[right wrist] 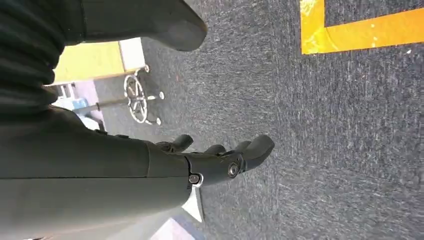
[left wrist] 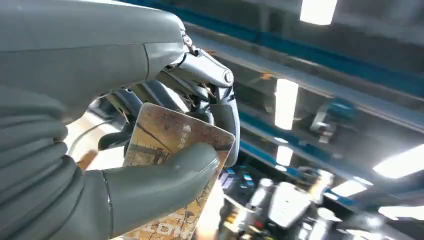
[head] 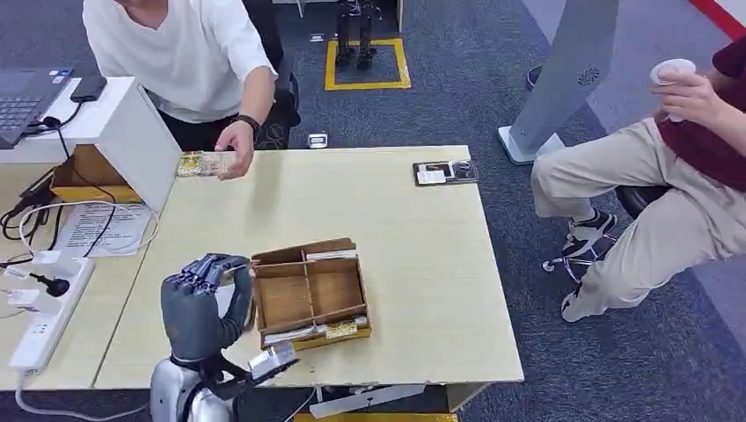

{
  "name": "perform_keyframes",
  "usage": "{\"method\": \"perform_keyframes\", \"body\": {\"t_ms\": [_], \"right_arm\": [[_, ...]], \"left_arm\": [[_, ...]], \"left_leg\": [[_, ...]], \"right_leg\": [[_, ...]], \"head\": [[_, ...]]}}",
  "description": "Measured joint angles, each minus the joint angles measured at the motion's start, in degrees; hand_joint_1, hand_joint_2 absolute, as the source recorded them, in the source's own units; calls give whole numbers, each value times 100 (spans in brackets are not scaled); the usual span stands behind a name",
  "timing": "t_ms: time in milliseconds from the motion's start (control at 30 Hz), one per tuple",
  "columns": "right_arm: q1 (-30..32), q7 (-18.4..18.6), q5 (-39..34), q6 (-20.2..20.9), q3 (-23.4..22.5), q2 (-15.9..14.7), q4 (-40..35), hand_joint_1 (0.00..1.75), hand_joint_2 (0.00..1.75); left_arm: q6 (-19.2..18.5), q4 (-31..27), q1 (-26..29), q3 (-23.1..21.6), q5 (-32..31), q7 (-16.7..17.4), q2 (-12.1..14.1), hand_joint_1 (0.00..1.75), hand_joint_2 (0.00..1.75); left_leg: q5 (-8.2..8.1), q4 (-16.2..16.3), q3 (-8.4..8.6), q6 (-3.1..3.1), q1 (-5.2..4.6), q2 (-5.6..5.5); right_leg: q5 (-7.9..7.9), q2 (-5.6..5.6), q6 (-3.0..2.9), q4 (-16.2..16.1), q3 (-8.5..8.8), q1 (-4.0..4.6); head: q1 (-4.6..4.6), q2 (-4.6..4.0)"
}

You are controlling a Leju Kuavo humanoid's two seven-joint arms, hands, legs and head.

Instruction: Pass the card to the sensor for recognition and then transmit it.

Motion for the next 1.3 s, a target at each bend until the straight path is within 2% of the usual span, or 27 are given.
{"method": "perform_keyframes", "body": {"t_ms": [167, 300, 567, 800, 833, 867, 900, 1033, 1300], "right_arm": [[-85, 24, 87, 2, 55, 0, 46, 0, 175], [-102, 31, 142, 26, 129, 0, 72, 0, 175], [-111, 52, 188, 33, 214, -2, 107, 0, 175], [-132, 70, 186, 44, 293, -11, 122, 0, 175], [-136, 70, 186, 44, 295, -11, 129, 0, 175], [-138, 70, 183, 61, 297, -11, 133, 0, 175], [-137, 70, 179, 70, 297, -11, 135, 0, 175], [-138, 72, 170, 105, 308, -15, 138, 0, 175], [-134, 77, 127, 103, 315, -33, 138, 0, 175]], "left_arm": [[-2, 931, -1167, 50, -451, 1384, 46, 175, 175], [0, 1559, -1820, 50, -829, 2004, 147, 175, 175], [0, 2580, -2574, 50, -1265, 2849, 410, 175, 175], [0, 3158, -2904, 37, -1521, 3173, 542, 175, 175], [0, 3221, -2924, 20, -1534, 3199, 553, 152, 175], [0, 3269, -2934, 4, -1539, 3205, 566, 10, 175], [0, 3309, -2934, -7, -1541, 3205, 575, 0, 175], [2, 3435, -2933, -147, -1748, 3313, 636, 0, 175], [2, 3518, -2921, -267, -1644, 3258, 793, 0, 175]], "left_leg": [[20, 1, -10, 1, -1, -8], [20, 3, -9, 1, -2, -5], [20, 3, -13, 1, -1, -5], [20, 3, -14, 1, -1, -4], [20, 3, -14, 1, -2, -4], [20, 3, -14, 1, -2, -3], [20, 3, -14, 1, -2, -3], [20, 3, -16, 1, -2, -4], [20, 3, -17, 1, -1, -4]], "right_leg": [[21, -12, -6, 3, 0, -1], [22, -9, -7, 3, -2, -1], [22, -7, -8, 5, -10, 0], [22, -5, -7, 6, -11, -1], [22, -5, -7, 6, -11, -1], [22, -4, -7, 6, -12, -1], [22, -4, -7, 5, -12, -1], [22, -4, -7, 5, -13, -1], [22, -3, -8, 7, -15, 0]], "head": [[9, 0], [11, 0], [9, 0], [9, 0], [9, 0], [9, 0], [7, 0], [9, 0], [9, 0]]}}
